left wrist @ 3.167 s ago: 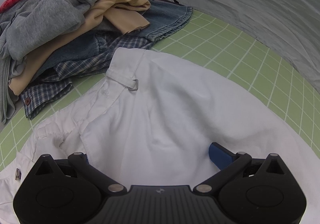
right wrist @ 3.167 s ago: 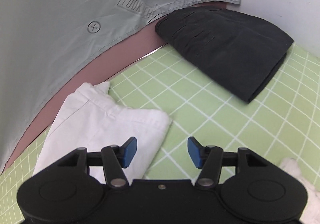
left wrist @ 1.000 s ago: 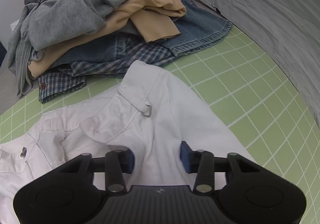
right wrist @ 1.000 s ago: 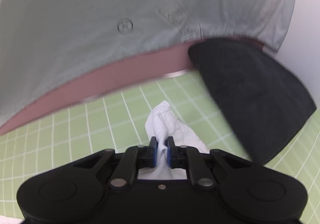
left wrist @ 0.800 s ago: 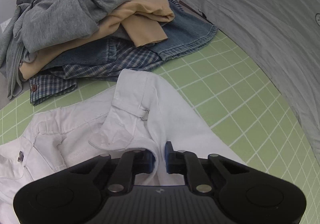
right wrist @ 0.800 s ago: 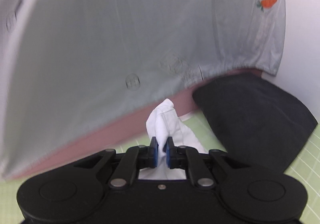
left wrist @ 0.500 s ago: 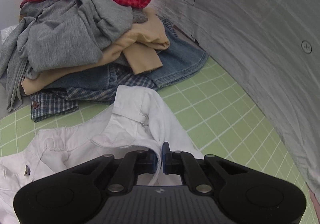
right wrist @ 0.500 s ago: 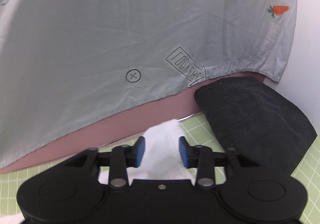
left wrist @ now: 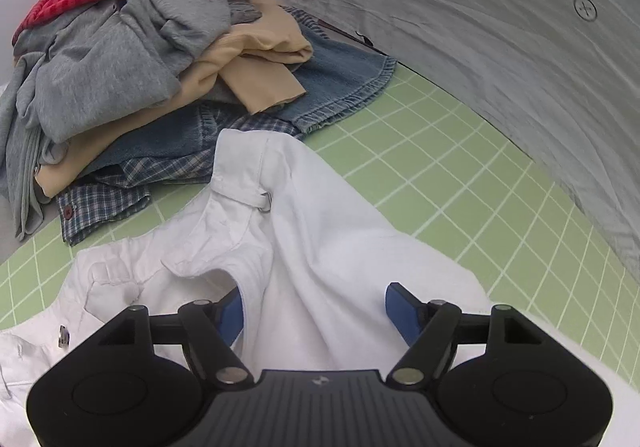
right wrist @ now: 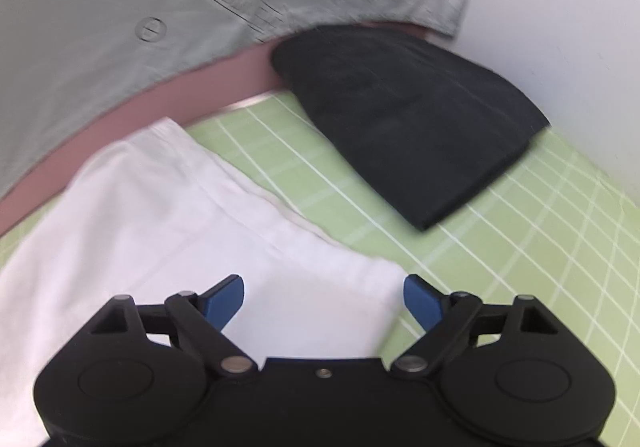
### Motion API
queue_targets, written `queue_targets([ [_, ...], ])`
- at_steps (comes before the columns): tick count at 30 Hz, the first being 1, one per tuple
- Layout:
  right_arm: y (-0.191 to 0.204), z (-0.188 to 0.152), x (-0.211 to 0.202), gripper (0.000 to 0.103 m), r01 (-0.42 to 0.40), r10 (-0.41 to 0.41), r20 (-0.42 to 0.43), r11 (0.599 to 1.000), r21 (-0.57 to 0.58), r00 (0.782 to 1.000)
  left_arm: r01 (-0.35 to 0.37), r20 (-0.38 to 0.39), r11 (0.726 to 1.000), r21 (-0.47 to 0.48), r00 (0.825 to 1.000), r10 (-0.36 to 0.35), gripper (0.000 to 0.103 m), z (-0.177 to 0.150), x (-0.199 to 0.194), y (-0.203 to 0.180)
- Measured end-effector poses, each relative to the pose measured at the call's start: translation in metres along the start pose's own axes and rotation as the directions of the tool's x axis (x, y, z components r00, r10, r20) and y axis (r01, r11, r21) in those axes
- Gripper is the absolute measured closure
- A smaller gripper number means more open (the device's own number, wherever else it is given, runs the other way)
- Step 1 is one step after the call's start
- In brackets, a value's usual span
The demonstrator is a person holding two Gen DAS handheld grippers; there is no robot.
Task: Fold clothes
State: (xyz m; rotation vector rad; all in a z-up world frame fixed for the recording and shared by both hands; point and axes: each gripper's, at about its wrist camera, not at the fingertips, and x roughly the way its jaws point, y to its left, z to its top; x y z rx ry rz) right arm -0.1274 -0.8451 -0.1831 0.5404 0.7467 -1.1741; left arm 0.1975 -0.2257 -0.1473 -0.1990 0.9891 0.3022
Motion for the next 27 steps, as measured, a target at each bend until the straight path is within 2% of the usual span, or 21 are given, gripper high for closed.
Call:
queue_targets([
  [3,-0.012,-0.004,0.006,0.018,-0.015,0.016,-0.007,0.998,0.058,1.0,-0.014,-0.006,1.0,0.027,1.0,0.014,0.028,-0.007,0.001,-0.004],
  [5,-0.01,-0.003,0.005,0.036,-0.028,0.028,0.006,0.999,0.034,1.0,-0.022,-0.008,0.999,0.034,1.0,0.022,0.027,-0.009,0.003,-0.006],
  [6,-0.007,0.0,0.003,0.061,-0.048,0.048,-0.001,0.999,-0.004,0.999,-0.028,-0.009,0.999,0.039,1.0,0.028,0.027,-0.01,0.004,-0.008],
  [7,-0.003,0.003,0.002,0.096,-0.073,0.072,-0.013,0.996,-0.05,0.997,-0.027,-0.015,0.999,0.035,1.0,0.027,0.027,-0.011,0.005,-0.007],
  [11,-0.006,0.018,-0.046,0.096,-0.054,0.08,0.142,0.982,-0.179,0.987,-0.023,-0.04,1.0,0.017,0.999,0.023,0.022,-0.015,0.011,-0.006],
  [13,-0.023,0.019,-0.061,0.096,-0.013,0.038,0.185,0.991,-0.135,0.982,-0.021,-0.052,1.0,0.008,0.998,0.021,0.021,-0.017,0.014,-0.005],
  [15,-0.038,0.008,-0.042,0.094,0.069,-0.055,0.107,0.989,-0.134,0.993,-0.019,-0.064,1.0,0.0,0.998,0.019,0.02,-0.019,0.018,-0.004],
  [17,-0.049,-0.004,-0.02,0.09,0.102,-0.105,-0.018,0.987,-0.125,0.994,-0.019,-0.071,1.0,0.007,0.997,0.019,0.02,-0.02,0.017,-0.005],
  [18,-0.052,-0.008,-0.021,0.079,0.119,-0.122,-0.018,0.986,-0.118,0.992,-0.013,-0.07,1.0,0.02,0.997,0.014,0.02,-0.019,0.014,-0.006],
  [19,-0.055,-0.011,-0.026,0.063,0.138,-0.139,0.003,0.984,-0.11,0.99,-0.002,-0.063,1.0,0.028,0.998,0.003,0.02,-0.018,0.011,-0.005],
  [20,-0.056,-0.013,-0.033,0.055,0.142,-0.14,0.024,0.985,-0.098,0.99,0.01,-0.058,0.999,0.032,0.998,-0.008,0.02,-0.017,0.007,-0.004],
  [21,-0.058,-0.015,-0.041,0.04,0.14,-0.137,0.044,0.987,-0.084,0.99,0.017,-0.058,0.999,0.033,0.998,-0.015,0.02,-0.017,0.004,-0.003],
  [22,-0.06,-0.017,-0.046,0.031,0.12,-0.117,0.047,0.99,-0.07,0.992,0.023,-0.06,0.999,0.031,0.998,-0.021,0.02,-0.016,0.0,-0.001],
  [27,-0.065,-0.039,-0.074,0.017,-0.005,0.007,0.031,0.999,-0.046,0.999,0.081,-0.03,0.996,0.028,0.996,-0.081,0.02,-0.019,-0.036,0.014],
])
